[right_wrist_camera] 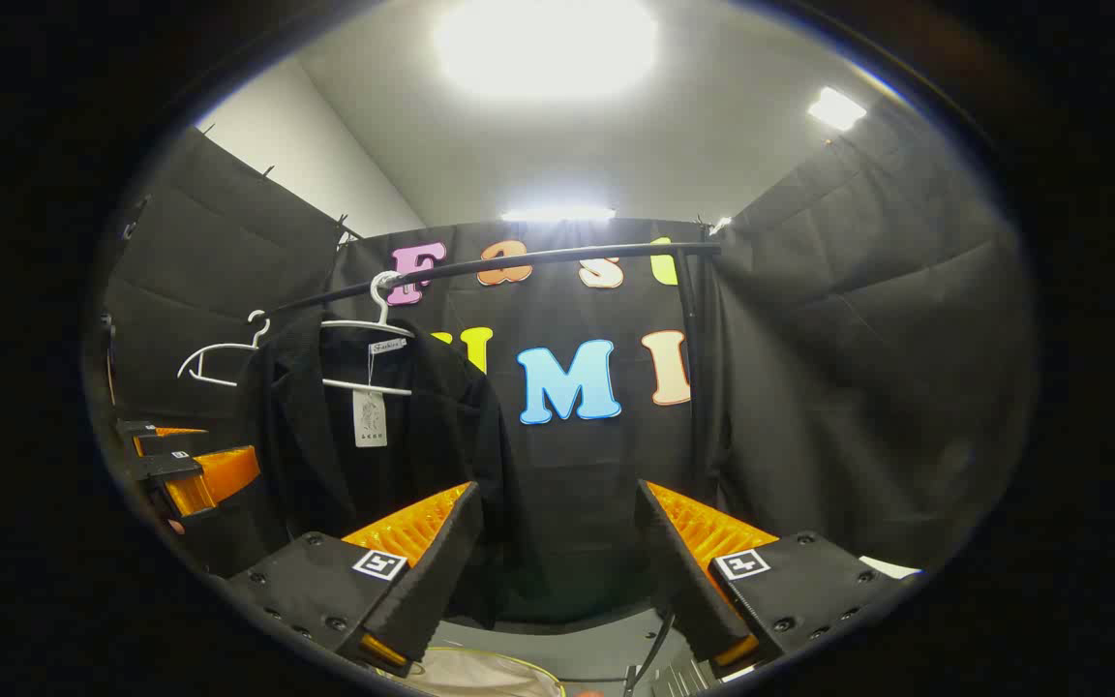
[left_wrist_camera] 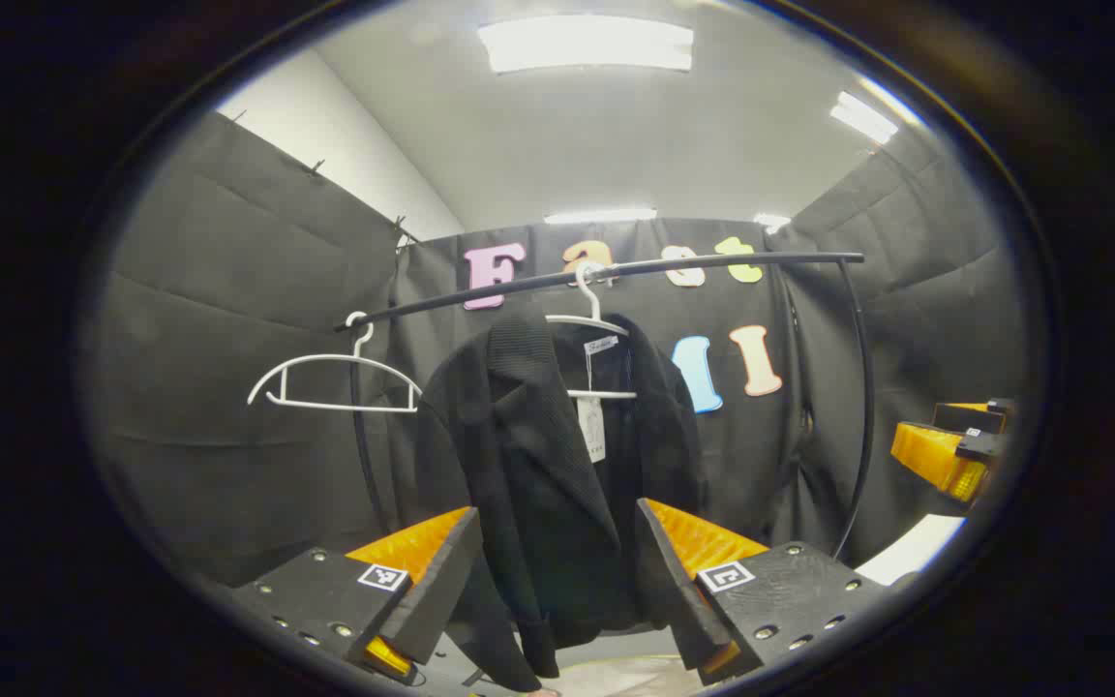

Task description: Grasp the clothes on the hanger with both hands and then place them into the laundry hamper below.

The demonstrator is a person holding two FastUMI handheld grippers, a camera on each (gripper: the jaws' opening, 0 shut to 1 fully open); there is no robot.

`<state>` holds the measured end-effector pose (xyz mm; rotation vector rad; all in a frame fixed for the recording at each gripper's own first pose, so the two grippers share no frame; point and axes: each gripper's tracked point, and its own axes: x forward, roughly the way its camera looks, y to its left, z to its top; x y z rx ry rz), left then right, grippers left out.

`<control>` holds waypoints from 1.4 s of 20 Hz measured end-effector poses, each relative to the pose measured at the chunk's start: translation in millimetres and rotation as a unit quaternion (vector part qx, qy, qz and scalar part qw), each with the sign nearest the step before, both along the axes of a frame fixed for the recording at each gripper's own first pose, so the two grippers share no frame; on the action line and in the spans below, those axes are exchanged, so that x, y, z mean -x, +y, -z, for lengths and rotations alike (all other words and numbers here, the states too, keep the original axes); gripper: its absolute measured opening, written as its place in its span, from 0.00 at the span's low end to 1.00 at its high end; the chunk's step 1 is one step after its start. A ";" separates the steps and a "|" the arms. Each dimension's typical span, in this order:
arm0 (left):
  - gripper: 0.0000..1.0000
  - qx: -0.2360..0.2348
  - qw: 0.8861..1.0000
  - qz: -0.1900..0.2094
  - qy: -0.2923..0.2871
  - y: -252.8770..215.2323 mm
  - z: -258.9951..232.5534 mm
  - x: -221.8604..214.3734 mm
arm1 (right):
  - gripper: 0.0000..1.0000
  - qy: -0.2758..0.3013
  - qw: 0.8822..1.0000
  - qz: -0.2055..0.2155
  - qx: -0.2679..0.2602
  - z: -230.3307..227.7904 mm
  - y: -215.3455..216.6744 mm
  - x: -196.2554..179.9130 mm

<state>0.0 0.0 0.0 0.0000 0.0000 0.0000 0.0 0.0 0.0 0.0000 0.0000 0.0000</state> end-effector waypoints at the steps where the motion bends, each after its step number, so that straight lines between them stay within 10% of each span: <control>1: 0.89 -0.001 1.000 0.000 -0.001 0.6 -1.5 0.7 | 0.97 0.001 1.000 0.001 -0.001 0.1 0.5 -0.1; 28: 0.89 -0.013 1.000 0.007 -0.010 12.9 -14.6 -0.9 | 0.97 -0.005 1.000 -0.018 -0.009 -7.6 29.8 0.2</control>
